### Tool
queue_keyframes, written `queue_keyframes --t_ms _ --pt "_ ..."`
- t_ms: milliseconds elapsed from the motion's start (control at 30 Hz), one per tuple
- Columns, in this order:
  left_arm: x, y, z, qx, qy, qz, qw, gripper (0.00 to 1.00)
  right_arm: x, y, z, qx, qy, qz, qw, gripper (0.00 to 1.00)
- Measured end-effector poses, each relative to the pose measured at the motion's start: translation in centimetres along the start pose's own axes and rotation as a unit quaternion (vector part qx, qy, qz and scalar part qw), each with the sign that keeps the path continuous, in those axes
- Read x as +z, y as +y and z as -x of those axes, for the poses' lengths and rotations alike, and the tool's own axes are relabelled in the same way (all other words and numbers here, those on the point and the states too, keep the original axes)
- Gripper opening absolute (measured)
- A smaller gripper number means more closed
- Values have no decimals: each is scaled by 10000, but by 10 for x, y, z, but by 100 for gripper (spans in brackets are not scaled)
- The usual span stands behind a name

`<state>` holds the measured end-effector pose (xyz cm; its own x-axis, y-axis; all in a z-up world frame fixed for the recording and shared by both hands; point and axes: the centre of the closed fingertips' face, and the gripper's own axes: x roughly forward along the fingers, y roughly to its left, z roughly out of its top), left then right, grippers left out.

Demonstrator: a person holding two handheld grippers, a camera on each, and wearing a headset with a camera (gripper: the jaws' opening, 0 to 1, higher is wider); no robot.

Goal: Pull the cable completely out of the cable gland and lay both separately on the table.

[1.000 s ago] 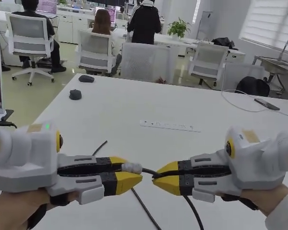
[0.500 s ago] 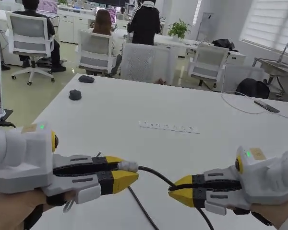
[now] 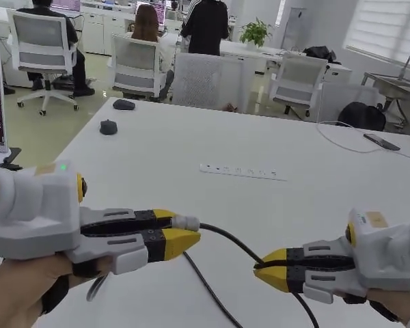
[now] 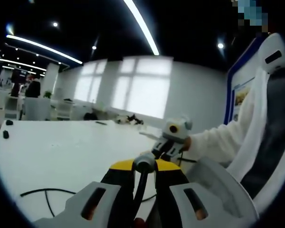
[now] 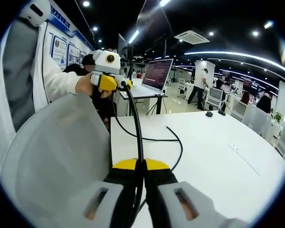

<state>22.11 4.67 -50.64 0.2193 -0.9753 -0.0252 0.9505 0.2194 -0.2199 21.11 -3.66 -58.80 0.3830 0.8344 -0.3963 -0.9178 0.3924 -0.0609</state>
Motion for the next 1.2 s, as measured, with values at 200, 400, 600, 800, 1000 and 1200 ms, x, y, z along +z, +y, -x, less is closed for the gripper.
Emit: queue_keyframes --t_ms 200,400,600,800,1000,1200 --pt "6 3 2 32 -168 103 9998 16 10 7 -4 77 132 192 9997 9" --pt "-2 0 -1 -6 37 30 10000 16 50 24 -14 393 -126 556 9976 18" --pt "-3 -3 -1 -72 78 11 9999 16 78 37 -23 651 -230 915 9934 21" --pt "-6 -8 -3 -166 158 -51 9997 16 82 36 -26 716 -323 887 9930 13" --pt "-11 -11 -4 -237 268 -90 9993 16 76 35 -25 753 -339 738 9938 5" --pt "-14 -10 -5 -280 320 -118 9990 16 71 35 -28 771 -290 749 9938 4"
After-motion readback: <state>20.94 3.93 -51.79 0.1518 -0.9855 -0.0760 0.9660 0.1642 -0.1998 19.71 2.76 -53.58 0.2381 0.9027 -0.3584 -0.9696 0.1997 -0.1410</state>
